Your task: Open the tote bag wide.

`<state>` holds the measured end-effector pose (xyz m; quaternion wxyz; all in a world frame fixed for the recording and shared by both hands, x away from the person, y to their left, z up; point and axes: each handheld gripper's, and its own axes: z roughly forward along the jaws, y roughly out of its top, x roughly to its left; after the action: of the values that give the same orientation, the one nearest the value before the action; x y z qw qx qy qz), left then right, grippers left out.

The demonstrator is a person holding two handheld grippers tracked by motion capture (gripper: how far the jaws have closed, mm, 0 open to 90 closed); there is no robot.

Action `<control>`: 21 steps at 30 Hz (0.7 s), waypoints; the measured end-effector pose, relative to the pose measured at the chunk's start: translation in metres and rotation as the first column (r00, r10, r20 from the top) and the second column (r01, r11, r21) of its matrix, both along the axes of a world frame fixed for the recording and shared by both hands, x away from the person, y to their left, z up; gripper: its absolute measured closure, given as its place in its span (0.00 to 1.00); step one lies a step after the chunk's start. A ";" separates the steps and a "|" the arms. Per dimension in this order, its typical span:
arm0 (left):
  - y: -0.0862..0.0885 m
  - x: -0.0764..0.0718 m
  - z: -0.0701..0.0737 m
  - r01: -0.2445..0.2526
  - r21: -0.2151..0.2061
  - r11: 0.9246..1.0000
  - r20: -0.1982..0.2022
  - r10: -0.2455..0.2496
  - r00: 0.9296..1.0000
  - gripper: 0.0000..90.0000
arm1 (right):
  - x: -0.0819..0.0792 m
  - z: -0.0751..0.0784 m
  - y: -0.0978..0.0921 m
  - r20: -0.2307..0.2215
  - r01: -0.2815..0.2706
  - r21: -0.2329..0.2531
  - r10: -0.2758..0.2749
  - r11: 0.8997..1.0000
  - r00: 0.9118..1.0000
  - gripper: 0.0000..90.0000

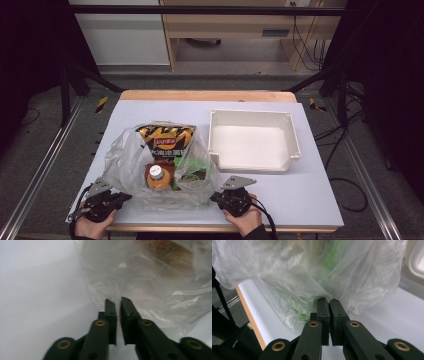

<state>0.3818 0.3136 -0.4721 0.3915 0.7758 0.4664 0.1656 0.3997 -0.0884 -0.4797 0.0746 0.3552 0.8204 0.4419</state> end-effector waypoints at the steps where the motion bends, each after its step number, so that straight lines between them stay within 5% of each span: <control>1: 0.000 0.000 0.001 -0.006 -0.009 1.000 0.012 0.006 1.000 0.83 | 0.000 -0.001 0.000 0.001 -0.002 -0.008 0.002 1.000 1.000 0.96; 2: 0.002 -0.001 0.002 -0.009 -0.023 1.000 0.030 0.010 1.000 0.70 | -0.001 0.000 0.001 0.004 0.000 -0.006 0.000 1.000 1.000 0.95; 3: 0.003 -0.002 0.003 -0.009 -0.041 0.999 0.049 0.011 0.999 0.70 | -0.001 0.000 0.001 0.004 0.000 -0.006 0.000 1.000 1.000 0.95; 5: 0.006 -0.004 0.007 -0.013 -0.078 0.997 0.084 0.019 0.996 0.50 | -0.001 0.002 -0.001 0.018 -0.002 0.005 0.002 1.000 1.000 0.93; 6: 0.007 -0.008 0.013 -0.015 -0.108 0.994 0.126 0.029 0.992 0.46 | -0.002 0.003 -0.001 0.021 0.001 0.008 -0.001 1.000 1.000 0.92; 7: 0.007 -0.008 0.013 -0.015 -0.108 0.994 0.126 0.029 0.992 0.42 | -0.002 0.003 -0.001 0.021 0.001 0.008 -0.001 1.000 1.000 0.92; 10: 0.011 -0.017 0.026 -0.001 -0.146 0.989 0.190 0.029 0.981 0.33 | -0.004 0.008 -0.005 0.043 0.006 0.028 -0.008 1.000 0.999 0.88; 21: 0.013 -0.037 0.062 0.041 -0.188 0.981 0.301 0.018 0.953 0.22 | -0.016 0.030 -0.017 0.110 0.016 0.074 -0.024 0.997 0.994 0.66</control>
<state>0.3452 0.3271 -0.4103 0.5319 0.7028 0.4105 0.2340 0.3834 -0.1058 -0.4499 0.1111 0.3407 0.7947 0.4899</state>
